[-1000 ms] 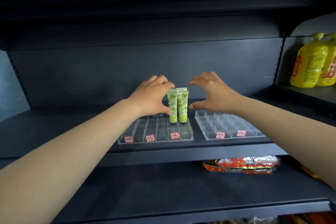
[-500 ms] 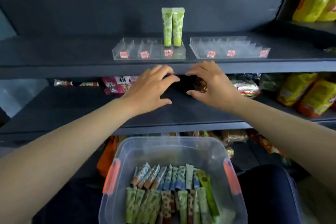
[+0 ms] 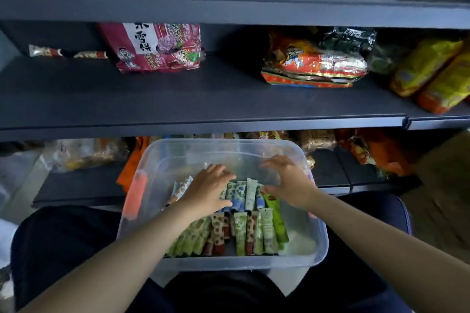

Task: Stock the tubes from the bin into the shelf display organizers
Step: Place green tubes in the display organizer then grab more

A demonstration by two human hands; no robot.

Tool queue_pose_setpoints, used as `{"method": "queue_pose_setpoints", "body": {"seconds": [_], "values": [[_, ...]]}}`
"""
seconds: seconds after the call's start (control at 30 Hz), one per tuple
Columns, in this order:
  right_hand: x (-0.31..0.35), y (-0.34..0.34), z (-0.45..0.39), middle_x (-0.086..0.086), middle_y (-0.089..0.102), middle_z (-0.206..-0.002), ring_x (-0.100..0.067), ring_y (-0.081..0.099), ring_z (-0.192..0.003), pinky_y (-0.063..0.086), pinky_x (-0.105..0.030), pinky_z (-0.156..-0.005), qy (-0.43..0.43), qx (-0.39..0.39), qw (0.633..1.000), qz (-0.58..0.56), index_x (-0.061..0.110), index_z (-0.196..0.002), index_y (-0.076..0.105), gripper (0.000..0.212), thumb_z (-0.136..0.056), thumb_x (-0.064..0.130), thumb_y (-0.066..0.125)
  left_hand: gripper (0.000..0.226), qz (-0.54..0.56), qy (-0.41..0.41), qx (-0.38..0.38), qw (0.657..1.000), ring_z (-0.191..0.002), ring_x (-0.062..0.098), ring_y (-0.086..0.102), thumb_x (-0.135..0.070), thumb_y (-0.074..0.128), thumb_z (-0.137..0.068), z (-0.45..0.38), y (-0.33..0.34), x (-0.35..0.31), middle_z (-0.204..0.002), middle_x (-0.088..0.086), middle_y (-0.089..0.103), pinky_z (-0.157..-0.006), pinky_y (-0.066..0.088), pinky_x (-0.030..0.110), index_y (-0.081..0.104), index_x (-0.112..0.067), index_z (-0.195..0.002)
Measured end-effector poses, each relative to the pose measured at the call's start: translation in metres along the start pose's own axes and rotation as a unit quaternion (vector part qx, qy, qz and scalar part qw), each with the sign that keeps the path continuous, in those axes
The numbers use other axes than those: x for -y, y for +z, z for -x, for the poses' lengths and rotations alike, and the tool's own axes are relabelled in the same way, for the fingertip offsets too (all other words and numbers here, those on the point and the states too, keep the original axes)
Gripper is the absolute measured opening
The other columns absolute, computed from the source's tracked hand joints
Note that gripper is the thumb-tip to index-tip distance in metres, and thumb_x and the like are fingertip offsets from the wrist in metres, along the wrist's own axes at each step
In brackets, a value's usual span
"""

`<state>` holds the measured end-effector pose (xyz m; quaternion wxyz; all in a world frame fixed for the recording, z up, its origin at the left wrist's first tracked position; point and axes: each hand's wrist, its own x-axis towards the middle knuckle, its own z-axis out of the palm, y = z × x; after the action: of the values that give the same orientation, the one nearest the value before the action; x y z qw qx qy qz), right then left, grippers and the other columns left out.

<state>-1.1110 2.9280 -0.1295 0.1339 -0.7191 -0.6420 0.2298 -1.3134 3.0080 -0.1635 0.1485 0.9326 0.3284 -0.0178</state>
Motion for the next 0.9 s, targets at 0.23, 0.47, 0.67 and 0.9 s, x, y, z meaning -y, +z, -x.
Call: {"method": "queue_pose_setpoints", "body": {"seconds": [0.23, 0.47, 0.67, 0.9], "values": [[-0.032, 0.06, -0.006, 0.003, 0.055, -0.114, -0.014, 0.051, -0.111, 0.039, -0.02, -0.086, 0.096, 0.094, 0.99, -0.049, 0.019, -0.112, 0.061, 0.029, -0.083, 0.017, 0.066, 0.055, 0.09, -0.06, 0.066, 0.992, -0.123, 0.015, 0.041, -0.034, 0.068, -0.081, -0.007, 0.063, 0.001, -0.127, -0.004, 0.047, -0.101, 0.033, 0.025, 0.048, -0.019, -0.13], [-0.042, 0.101, -0.022, -0.006, 0.066, -0.107, -0.022, 0.06, -0.1, 0.05, -0.031, -0.087, 0.157, 0.211, 0.963, -0.051, 0.016, -0.102, 0.067, 0.023, -0.082, 0.007, 0.06, 0.051, 0.176, -0.117, 0.158, 0.964, -0.122, 0.019, 0.046, -0.035, 0.066, -0.084, -0.015, 0.09, -0.003, -0.131, 0.002, 0.05, -0.099, 0.038, 0.031, 0.052, -0.015, -0.129], [-0.046, 0.104, -0.028, -0.009, 0.066, -0.115, -0.021, 0.06, -0.108, 0.048, -0.026, -0.091, 0.132, 0.217, 0.966, -0.045, 0.005, -0.106, 0.07, 0.031, -0.083, -0.005, 0.052, 0.033, 0.222, -0.162, 0.153, 0.949, -0.11, 0.019, 0.054, -0.028, 0.07, -0.082, -0.024, 0.095, 0.003, -0.118, 0.001, 0.056, -0.084, 0.038, 0.022, 0.063, -0.02, -0.114], [-0.041, 0.097, -0.028, -0.008, 0.068, -0.108, -0.021, 0.062, -0.101, 0.047, -0.025, -0.084, 0.085, 0.205, 0.974, -0.054, 0.004, -0.1, 0.071, 0.023, -0.081, -0.002, 0.059, 0.023, 0.263, -0.192, 0.131, 0.936, -0.094, 0.013, 0.053, -0.021, 0.073, -0.079, -0.026, 0.103, 0.005, -0.095, -0.007, 0.047, -0.075, 0.033, 0.018, 0.068, -0.022, -0.102]]}}
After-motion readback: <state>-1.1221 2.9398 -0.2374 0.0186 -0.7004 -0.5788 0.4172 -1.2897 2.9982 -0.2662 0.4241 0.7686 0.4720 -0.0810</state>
